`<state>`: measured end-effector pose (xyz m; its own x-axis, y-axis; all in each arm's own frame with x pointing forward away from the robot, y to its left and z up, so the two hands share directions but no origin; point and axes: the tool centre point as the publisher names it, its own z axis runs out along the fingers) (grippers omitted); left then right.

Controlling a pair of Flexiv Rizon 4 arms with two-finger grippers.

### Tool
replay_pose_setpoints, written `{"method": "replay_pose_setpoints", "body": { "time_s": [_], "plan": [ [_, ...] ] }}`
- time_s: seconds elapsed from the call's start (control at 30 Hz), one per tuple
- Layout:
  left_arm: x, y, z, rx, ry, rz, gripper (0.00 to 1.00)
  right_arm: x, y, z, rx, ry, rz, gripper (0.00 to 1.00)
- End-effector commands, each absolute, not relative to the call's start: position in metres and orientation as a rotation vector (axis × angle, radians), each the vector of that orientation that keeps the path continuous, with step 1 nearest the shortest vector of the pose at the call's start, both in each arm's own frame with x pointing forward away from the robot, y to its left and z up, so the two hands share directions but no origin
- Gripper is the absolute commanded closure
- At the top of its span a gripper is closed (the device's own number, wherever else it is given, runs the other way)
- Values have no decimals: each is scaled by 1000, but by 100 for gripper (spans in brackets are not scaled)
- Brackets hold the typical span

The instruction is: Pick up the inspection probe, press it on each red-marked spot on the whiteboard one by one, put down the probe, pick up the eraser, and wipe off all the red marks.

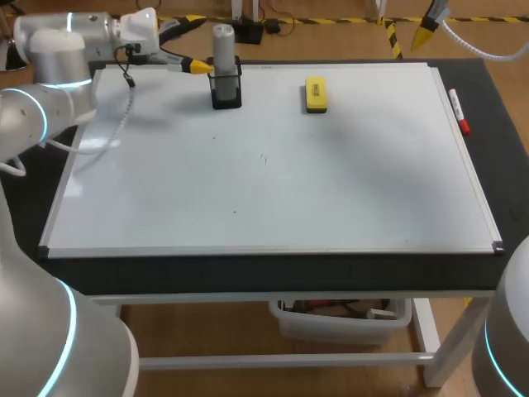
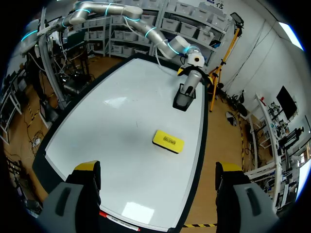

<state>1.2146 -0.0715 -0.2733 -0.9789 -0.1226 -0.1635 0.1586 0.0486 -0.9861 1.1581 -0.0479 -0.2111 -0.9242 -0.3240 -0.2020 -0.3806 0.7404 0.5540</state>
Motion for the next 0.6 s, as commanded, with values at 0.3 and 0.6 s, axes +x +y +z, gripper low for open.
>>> {"method": "replay_pose_setpoints", "body": {
  "time_s": [0.3, 0.6],
  "plan": [
    [1145, -24, -250, -282, 2183, -1451, 0, 1159, -49, -210, -582, 2850, 932, 0],
    [1116, 15, -240, -365, 2151, -1228, 0, 1159, -49, -210, -582, 2850, 932, 0]
  ]
}}
